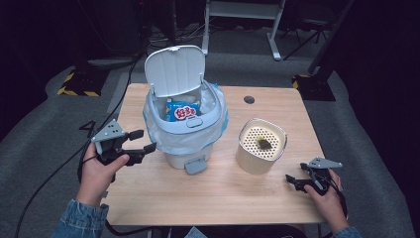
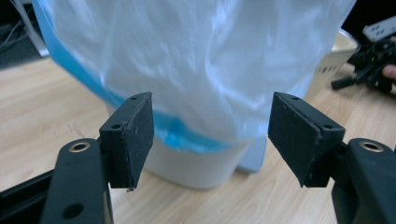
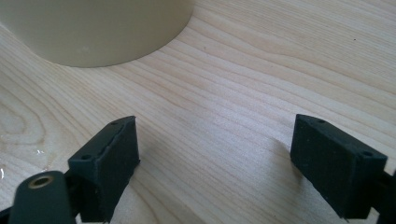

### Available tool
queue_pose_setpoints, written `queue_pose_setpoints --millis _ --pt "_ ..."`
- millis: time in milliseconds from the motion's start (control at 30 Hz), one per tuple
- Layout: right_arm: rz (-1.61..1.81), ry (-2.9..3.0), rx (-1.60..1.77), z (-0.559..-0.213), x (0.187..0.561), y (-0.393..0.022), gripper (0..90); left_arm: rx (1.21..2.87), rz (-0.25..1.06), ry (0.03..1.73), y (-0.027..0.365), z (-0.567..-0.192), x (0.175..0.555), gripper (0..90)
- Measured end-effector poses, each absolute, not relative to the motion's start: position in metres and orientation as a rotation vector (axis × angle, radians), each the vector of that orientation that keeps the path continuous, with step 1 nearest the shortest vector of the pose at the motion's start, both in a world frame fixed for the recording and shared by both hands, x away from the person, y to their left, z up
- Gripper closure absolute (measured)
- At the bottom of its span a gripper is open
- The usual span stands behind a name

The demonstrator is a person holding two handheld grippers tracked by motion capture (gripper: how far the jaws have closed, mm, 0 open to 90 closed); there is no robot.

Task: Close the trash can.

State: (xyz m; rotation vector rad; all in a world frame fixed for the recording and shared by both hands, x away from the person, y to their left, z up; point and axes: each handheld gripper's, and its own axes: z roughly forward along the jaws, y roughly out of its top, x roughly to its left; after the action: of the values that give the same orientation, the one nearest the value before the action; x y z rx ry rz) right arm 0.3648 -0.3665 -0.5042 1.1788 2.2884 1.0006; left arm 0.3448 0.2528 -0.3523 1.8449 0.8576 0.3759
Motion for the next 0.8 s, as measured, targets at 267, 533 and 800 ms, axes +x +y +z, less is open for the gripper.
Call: queue_pose_setpoints --millis 267,533,800 --pt "1.001 2.289 1.179 -0.504 0.365 -0.367 15.4 1.775 0.399 0.787 0.255 -0.327 0.353 35.8" --pt "1.001 2.288 1.179 -0.504 0.365 -0.366 15.4 1.742 0.34 0.766 0.259 -0.305 0.367 35.8" --pt "1.001 2.288 1.178 -0.504 0.365 -0.366 15.5 1.726 0.363 0.769 0.261 -0.285 0.38 35.8"
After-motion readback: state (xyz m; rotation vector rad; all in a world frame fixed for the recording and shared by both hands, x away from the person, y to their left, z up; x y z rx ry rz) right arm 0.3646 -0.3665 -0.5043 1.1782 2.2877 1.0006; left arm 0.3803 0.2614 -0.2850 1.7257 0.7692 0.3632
